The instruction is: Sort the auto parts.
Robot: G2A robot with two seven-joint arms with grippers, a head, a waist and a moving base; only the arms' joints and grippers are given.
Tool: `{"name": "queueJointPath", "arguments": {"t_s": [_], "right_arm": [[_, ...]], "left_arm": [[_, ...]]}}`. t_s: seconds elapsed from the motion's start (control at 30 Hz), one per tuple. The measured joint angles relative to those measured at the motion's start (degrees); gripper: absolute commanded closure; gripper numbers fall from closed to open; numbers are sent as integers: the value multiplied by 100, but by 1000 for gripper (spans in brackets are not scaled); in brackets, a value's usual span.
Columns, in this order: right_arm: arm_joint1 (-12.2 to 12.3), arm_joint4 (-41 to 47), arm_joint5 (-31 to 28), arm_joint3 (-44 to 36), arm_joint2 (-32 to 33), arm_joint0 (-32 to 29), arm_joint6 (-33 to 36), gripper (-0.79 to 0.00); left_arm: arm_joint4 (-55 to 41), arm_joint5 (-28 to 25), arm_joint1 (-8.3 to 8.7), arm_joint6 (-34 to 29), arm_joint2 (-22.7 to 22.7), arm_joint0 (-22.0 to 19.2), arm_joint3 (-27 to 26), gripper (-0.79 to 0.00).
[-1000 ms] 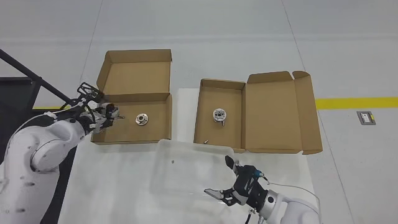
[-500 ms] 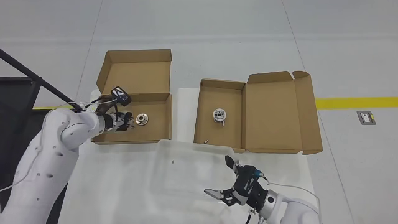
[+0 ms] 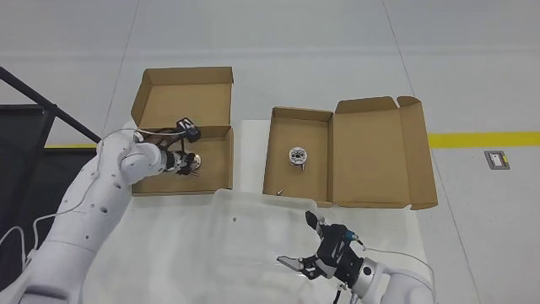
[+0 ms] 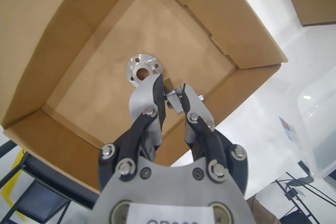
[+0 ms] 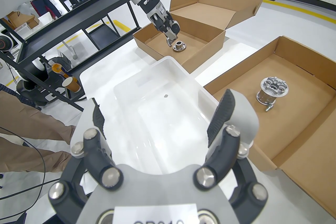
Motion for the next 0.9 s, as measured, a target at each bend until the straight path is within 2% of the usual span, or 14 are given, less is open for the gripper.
{"name": "queueJointPath", "arguments": {"t_s": [0.3, 0.4, 0.47, 0.6, 0.63, 0.67, 0.9], "right_arm": [[0, 0, 0, 0, 0, 0, 0, -785], [0, 0, 0, 0, 0, 0, 0, -785], [0, 0, 0, 0, 0, 0, 0, -785], [0, 0, 0, 0, 0, 0, 0, -785], [0, 0, 0, 0, 0, 0, 0, -785], [0, 0, 0, 0, 0, 0, 0, -785], [0, 0, 0, 0, 0, 0, 0, -785]], "left_arm": [[37, -69, -312, 21, 502, -357, 651, 0], [138, 57, -396, 119, 616, -419, 811, 0], [224, 147, -452, 234, 689, -438, 905, -80], [197, 151, -550, 311, 765, -506, 1130, -369], [180, 137, -576, 321, 779, -532, 1191, -542], [164, 126, -594, 330, 785, -549, 1236, -640], [11, -95, -665, 353, 739, -686, 1503, -659]]}}
